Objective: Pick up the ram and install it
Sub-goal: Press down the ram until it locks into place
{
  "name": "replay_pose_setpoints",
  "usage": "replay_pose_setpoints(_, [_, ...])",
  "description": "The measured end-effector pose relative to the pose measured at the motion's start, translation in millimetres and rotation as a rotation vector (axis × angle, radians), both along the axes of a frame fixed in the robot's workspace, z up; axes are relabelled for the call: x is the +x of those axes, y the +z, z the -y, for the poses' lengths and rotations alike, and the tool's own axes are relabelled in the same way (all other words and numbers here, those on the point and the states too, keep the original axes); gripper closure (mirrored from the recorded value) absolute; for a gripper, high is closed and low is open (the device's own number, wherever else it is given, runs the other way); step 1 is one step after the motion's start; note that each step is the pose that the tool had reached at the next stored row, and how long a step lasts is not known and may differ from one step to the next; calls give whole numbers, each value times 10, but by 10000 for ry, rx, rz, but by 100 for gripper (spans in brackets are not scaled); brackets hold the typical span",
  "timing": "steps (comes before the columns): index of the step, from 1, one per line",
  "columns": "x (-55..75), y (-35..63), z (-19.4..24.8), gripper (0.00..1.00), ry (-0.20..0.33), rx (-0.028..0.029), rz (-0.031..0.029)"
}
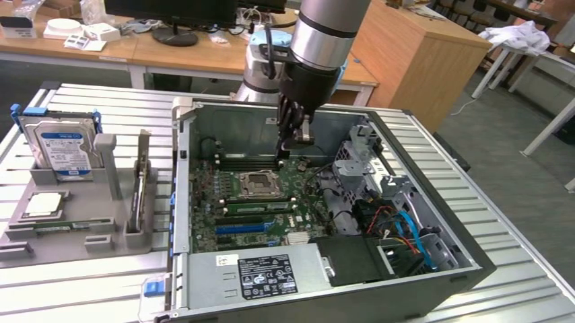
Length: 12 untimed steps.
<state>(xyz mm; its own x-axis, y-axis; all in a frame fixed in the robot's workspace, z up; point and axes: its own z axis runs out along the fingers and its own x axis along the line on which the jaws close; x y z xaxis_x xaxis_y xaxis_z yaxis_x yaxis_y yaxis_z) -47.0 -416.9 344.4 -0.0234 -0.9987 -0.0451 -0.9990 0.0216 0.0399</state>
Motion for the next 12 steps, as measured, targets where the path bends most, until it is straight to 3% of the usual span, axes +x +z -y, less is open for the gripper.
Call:
replay_pose_setpoints(6, [0, -1, 0, 89, -669, 1, 1])
replay_pose_setpoints(12, [-1, -2, 0, 89, -1744, 0, 1])
